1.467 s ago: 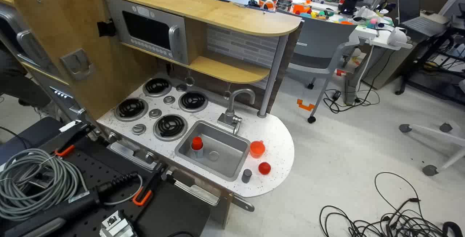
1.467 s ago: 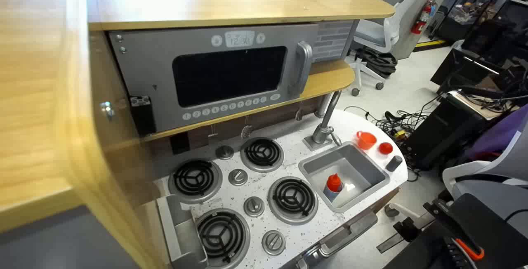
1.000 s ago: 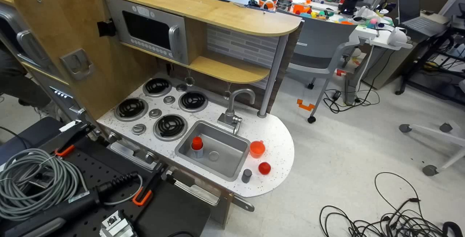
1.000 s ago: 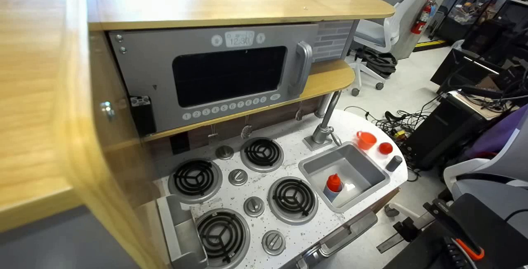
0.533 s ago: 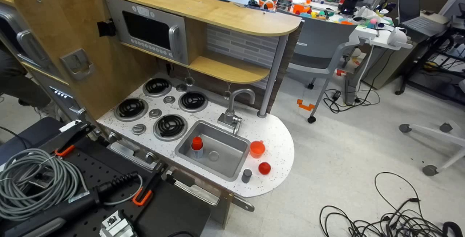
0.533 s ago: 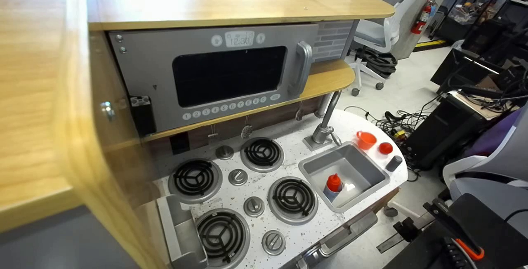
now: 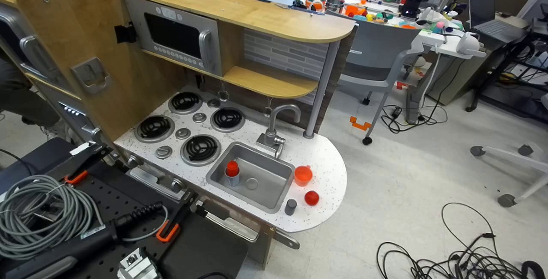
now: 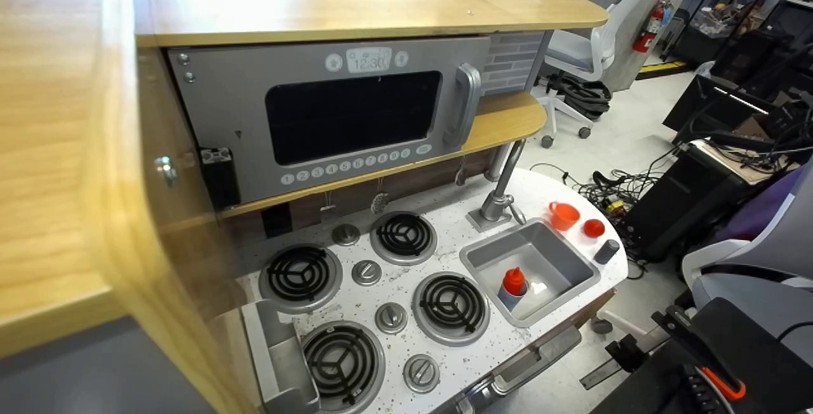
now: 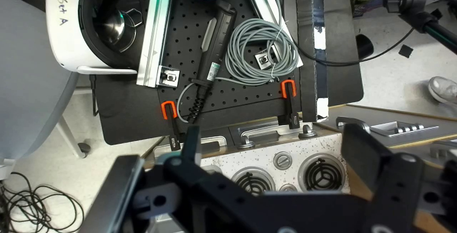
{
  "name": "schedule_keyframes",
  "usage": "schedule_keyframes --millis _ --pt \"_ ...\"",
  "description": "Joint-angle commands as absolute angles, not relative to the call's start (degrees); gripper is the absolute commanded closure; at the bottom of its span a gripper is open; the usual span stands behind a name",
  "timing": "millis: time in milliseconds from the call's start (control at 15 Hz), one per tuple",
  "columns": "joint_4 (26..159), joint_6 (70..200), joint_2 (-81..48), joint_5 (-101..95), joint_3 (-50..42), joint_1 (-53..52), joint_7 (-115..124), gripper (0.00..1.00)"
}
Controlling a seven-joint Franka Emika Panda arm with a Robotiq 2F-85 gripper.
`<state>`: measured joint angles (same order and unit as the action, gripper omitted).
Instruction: Put the gray object in the sink
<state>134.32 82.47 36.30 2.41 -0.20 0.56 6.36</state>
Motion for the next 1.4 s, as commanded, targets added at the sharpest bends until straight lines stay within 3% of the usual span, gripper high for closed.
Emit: schedule_keyframes --millis 0,533,1000,1067,1333 --pt "134.9 84.9 36.9 3.6 0.0 1.1 6.4 0.00" --pt "136.8 99.1 37.7 0.5 0.2 0.3 1.5 0.00" --pt "136.7 98.6 36.9 0.6 -0.4 -0.5 -3.7 0.00" --pt "140.3 108.0 30.7 -1.1 -2.9 0.6 -8.3 0.00" --pt "143.6 120.7 22.1 -3.6 -6.0 1.4 -13.7 0.00"
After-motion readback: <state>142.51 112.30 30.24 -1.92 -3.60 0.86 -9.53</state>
